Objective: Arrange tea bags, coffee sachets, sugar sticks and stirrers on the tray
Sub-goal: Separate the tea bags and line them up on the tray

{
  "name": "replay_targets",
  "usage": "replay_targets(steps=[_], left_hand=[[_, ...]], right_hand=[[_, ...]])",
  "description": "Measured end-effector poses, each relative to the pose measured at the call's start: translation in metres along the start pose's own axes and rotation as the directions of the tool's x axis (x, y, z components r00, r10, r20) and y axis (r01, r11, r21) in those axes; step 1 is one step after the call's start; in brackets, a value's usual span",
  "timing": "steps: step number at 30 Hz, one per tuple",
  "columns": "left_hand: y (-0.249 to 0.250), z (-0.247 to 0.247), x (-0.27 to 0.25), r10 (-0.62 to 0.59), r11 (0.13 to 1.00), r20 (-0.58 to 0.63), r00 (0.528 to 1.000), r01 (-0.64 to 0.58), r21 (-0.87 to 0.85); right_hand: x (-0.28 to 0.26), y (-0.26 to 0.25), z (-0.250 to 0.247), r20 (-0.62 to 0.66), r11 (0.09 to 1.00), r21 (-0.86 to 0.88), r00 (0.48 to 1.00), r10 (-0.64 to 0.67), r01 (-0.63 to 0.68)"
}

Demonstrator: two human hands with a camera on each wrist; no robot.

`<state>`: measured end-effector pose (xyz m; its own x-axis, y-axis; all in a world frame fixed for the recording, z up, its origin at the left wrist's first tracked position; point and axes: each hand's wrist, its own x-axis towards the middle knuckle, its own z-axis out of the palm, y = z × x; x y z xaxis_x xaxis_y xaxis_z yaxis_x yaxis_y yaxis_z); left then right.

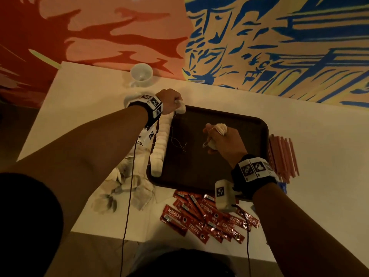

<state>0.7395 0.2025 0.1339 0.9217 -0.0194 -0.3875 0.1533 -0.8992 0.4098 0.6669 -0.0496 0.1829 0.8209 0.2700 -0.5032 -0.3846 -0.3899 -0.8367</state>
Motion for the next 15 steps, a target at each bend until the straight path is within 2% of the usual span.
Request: replay_targets(steps=[7,15], left_hand=[[-0.003,0.008,0.028,-0.028,0.996,0.017,0.999,0.026,0.086],[-0.008,0.013,0.043,-0.027,0.988,-0.063,0.998,0.036,0.147]], right_hand=[[0.007,0.005,0.006,-0.021,0.995,0.099,0.999,0.033,-0.030],[0.013,0.006,0.005,-0.037,0.990,0.137,0.999,0.039,-0.034]])
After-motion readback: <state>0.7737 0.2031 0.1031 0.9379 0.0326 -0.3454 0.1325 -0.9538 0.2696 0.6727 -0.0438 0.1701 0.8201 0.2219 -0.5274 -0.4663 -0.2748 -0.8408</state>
